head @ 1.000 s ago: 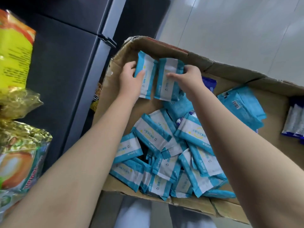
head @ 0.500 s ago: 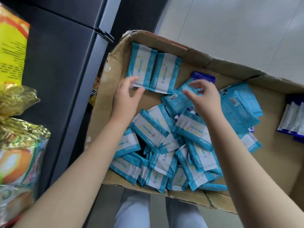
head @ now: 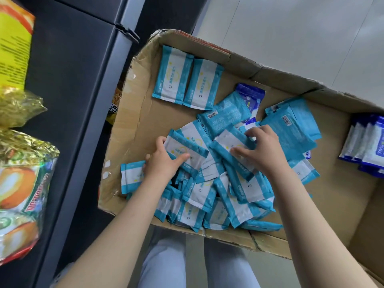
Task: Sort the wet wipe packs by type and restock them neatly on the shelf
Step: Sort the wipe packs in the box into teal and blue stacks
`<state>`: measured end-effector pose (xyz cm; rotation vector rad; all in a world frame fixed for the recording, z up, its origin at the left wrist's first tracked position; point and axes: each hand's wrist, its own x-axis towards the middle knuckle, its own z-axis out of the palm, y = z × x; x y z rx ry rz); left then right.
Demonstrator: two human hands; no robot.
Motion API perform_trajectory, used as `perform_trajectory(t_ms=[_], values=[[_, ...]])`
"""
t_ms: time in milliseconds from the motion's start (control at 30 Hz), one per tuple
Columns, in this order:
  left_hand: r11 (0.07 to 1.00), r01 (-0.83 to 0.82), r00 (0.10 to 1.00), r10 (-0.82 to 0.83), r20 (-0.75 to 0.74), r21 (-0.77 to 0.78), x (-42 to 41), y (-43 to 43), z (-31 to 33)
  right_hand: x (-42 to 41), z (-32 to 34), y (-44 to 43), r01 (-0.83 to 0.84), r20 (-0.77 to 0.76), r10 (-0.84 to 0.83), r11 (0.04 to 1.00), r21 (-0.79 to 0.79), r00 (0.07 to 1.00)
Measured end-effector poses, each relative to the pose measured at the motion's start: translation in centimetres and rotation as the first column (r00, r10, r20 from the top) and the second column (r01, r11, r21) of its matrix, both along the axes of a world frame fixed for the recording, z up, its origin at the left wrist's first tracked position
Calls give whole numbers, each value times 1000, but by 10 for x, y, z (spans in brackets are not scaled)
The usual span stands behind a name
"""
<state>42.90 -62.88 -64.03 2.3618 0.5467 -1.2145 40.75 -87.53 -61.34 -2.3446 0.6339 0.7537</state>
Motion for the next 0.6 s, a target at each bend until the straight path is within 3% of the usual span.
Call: perform_trajectory(t_ms=[67, 167, 233, 333, 400, 467, 533, 600], values=[[978, 193, 978, -198, 70, 79, 2, 2, 3, -3, 3, -3, 86, 20, -88, 993, 77, 996], [846, 525, 794, -527, 304, 96, 11, 7, 4, -5, 6, -11, 144, -43, -138, 971, 193, 989], [768, 641, 706, -597, 382, 17, 16, 11, 1, -7, 8, -15, 239, -85, -224, 922, 303, 971], [771, 637, 693, -575, 434, 4, 21, 18, 0, -7, 11, -19, 427, -130, -417, 781, 455, 900], [874, 477, 793, -384, 473, -91, 29, 21, 9, -2, 13, -15, 514, -146, -525, 674, 530, 839], [929, 129, 913, 26, 408, -347, 43, 22, 21, 11, 11, -6, 553, -140, -596, 597, 581, 791], [848, -158, 863, 368, 347, -506, 59, 21, 23, 31, 6, 8, 563, -128, -636, 549, 618, 761], [781, -291, 806, 511, 299, -553, 79, 19, 14, 57, -1, 25, 566, -123, -659, 517, 643, 742]])
